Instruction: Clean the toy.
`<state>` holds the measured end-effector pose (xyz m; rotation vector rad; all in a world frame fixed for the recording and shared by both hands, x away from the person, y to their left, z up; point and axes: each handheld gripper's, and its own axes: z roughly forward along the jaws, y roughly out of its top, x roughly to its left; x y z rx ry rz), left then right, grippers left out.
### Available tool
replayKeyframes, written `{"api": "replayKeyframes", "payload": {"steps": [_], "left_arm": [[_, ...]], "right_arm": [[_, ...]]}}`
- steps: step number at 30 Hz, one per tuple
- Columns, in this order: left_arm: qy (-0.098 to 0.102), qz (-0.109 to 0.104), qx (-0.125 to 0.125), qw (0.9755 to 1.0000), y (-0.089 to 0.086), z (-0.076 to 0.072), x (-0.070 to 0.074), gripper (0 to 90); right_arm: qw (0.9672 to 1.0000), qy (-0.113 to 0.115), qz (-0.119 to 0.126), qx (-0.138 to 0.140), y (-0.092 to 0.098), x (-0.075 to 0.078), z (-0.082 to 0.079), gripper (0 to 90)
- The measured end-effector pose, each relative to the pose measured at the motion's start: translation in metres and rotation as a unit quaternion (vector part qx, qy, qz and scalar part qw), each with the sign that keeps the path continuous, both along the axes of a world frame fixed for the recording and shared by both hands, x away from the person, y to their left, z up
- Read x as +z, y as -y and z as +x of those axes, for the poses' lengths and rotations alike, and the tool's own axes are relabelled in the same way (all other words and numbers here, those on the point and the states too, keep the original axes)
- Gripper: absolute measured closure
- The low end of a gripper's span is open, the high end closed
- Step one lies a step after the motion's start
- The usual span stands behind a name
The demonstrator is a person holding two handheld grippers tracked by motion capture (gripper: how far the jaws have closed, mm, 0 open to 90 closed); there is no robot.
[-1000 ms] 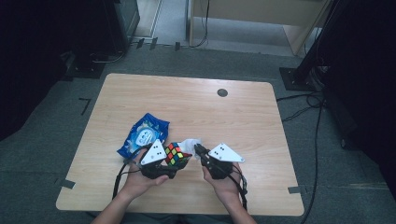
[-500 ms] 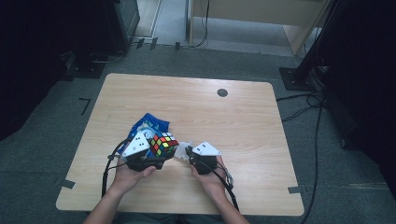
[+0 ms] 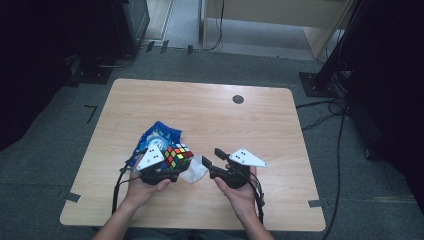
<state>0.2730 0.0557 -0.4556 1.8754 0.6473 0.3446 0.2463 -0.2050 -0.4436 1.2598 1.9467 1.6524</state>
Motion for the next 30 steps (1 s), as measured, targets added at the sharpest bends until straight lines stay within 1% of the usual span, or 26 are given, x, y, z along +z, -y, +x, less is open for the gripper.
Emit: {"api": "replayKeyframes", "payload": {"steps": [2,3,4,5,7,8,9,12,14,16,17,19,20,22,23,24,26,28,29,30], "left_arm": [[0.003,0.004,-0.002,1.0,0.007,-0.002,-0.005,33.9],[0.005,0.005,-0.003,1.0,0.01,-0.004,-0.006,34.0],[0.01,0.006,-0.005,0.9999,0.013,-0.006,-0.008,33.9],[0.013,0.004,-0.004,0.9999,0.015,-0.007,-0.009,34.0],[0.017,0.001,-0.006,0.9998,0.019,-0.01,-0.011,33.9],[0.019,0.001,-0.002,0.9998,0.021,-0.011,-0.012,33.9],[0.019,-0.001,-0.002,0.9998,0.022,-0.012,-0.012,33.9],[0.024,0.002,-0.002,0.9997,0.025,-0.015,-0.013,33.9],[0.027,0.001,0.0,0.9996,0.027,-0.017,-0.012,33.9],[0.029,-0.004,0.003,0.9996,0.029,-0.019,-0.012,33.9],[0.031,-0.005,0.003,0.9995,0.03,-0.02,-0.012,33.9],[0.033,-0.004,0.002,0.9994,0.033,-0.021,-0.013,33.8],[0.033,-0.004,0.004,0.9994,0.034,-0.022,-0.014,33.8],[0.034,-0.01,0.009,0.9993,0.035,-0.023,-0.015,33.7],[0.034,-0.008,0.013,0.9993,0.036,-0.023,-0.016,33.7],[0.032,-0.007,0.014,0.9994,0.037,-0.023,-0.016,33.3],[0.029,-0.005,0.011,0.9995,0.037,-0.023,-0.017,33.2],[0.024,-0.003,0.007,0.9997,0.037,-0.022,-0.017,32.8],[0.025,-0.002,0.007,0.9997,0.037,-0.022,-0.017,32.7],[0.027,-0.002,0.007,0.9996,0.038,-0.022,-0.017,32.6]], "right_arm": [[0.9996,-0.008,0.019,0.02,-0.005,0.006,-0.003,35.7],[0.9993,-0.011,0.022,0.027,-0.008,0.008,-0.005,33.5],[0.9991,-0.015,0.025,0.03,-0.011,0.009,-0.006,32.3],[0.9985,-0.023,0.033,0.037,-0.014,0.009,-0.007,29.4],[0.9978,-0.034,0.042,0.04,-0.018,0.009,-0.008,25.9],[0.9971,-0.042,0.049,0.042,-0.02,0.009,-0.008,22.9],[0.9964,-0.047,0.054,0.046,-0.022,0.009,-0.009,21.9],[0.9964,-0.057,0.045,0.044,-0.028,0.006,-0.009,20.0],[0.9955,-0.069,0.051,0.041,-0.03,0.004,-0.008,20.2],[0.9943,-0.085,0.053,0.037,-0.032,0.001,-0.007,20.8],[0.9934,-0.091,0.059,0.037,-0.033,-0.001,-0.006,22.4],[0.9925,-0.092,0.071,0.037,-0.033,-0.003,-0.006,26.0],[0.9924,-0.09,0.076,0.034,-0.033,-0.003,-0.008,29.8],[0.9928,-0.086,0.079,0.026,-0.034,-0.004,-0.009,30.5],[0.9928,-0.084,0.081,0.024,-0.034,-0.005,-0.01,31.2],[0.9928,-0.084,0.083,0.023,-0.033,-0.005,-0.01,34.1],[0.9929,-0.083,0.083,0.02,-0.033,-0.006,-0.011,34.3],[0.9936,-0.081,0.076,0.02,-0.033,-0.006,-0.011,34.4],[0.9938,-0.081,0.073,0.018,-0.034,-0.006,-0.011,34.5],[0.9944,-0.076,0.071,0.019,-0.034,-0.007,-0.012,34.5]]}}
